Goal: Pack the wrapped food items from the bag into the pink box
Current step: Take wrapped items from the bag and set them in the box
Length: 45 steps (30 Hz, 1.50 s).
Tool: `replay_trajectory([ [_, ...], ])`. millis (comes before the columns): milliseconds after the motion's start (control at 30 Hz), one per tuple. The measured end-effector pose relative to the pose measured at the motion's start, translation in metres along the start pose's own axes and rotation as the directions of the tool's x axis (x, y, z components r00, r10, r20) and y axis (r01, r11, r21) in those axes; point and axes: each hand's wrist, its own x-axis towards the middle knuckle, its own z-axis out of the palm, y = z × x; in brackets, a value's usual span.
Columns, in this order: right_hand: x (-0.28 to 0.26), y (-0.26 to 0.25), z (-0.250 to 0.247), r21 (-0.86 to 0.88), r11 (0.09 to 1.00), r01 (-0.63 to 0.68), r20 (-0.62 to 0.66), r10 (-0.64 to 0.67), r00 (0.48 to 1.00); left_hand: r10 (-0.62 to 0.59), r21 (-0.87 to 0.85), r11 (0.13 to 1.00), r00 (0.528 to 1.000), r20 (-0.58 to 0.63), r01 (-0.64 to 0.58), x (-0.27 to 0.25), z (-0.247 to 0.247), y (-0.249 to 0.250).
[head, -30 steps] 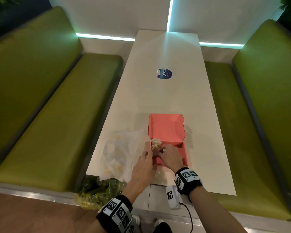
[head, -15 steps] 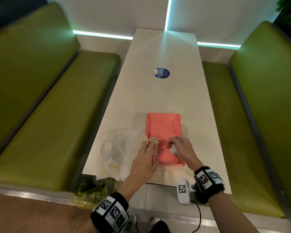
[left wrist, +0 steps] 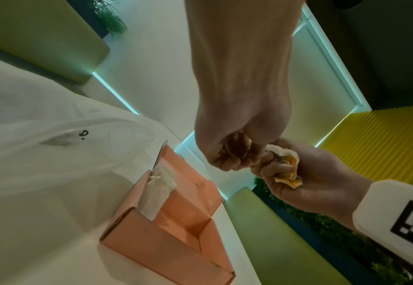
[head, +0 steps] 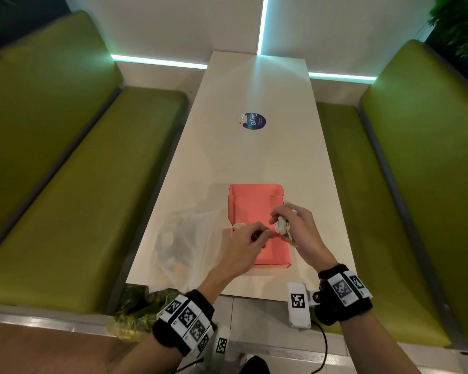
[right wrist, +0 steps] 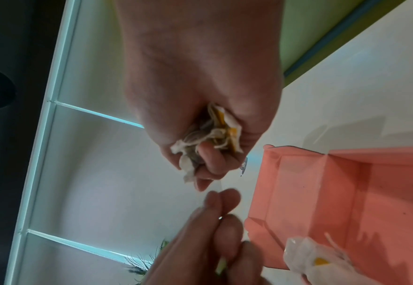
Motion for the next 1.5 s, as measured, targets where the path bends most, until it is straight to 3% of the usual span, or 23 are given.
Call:
replay_trajectory([
  [267,-0.002,0.011,-0.004,-0.007,0.998,-0.058,-0.037,0.058,0.998,0.029,0.004,1.000,0.999,-0.024,-0.029,0.001,-0.024,0.025],
  [500,-0.004,0.033,0.004,-0.011,0.995,-0.098,-0.008,0.098,0.995,0.070,0.093,0.993,0.997,-0.017,-0.068,0.006,-0.037,0.051],
  [833,0.000,0.046,0.008,0.060,0.983,-0.173,0.041,0.171,0.984,0.070,0.084,0.994,0.997,-0.037,-0.066,0.008,-0.046,0.078],
  [1033,0.001,0.044,0.011,0.015,0.975,-0.222,-0.010,0.222,0.975,0.109,0.097,0.990,0.993,-0.049,-0.104,0.013,-0.051,0.089],
  [1167,0.001,0.041,0.012,0.004,0.993,-0.121,-0.008,0.121,0.993,0.124,0.107,0.987,0.991,-0.052,-0.118,0.016,-0.056,0.091],
  [1300,-0.005,0.016,0.014,-0.030,0.995,0.096,0.192,-0.088,0.977,0.141,0.109,0.985,0.989,-0.038,-0.137,0.018,-0.063,0.094],
  [1367,-0.004,0.006,0.016,-0.110,0.982,0.156,0.273,-0.121,0.954,0.148,0.105,0.984,0.989,-0.021,-0.145,0.019,-0.066,0.096],
  [1500,-0.001,-0.002,0.021,-0.256,0.941,0.219,0.311,-0.134,0.941,0.148,0.069,0.987,0.988,-0.035,-0.145,0.022,-0.073,0.097],
])
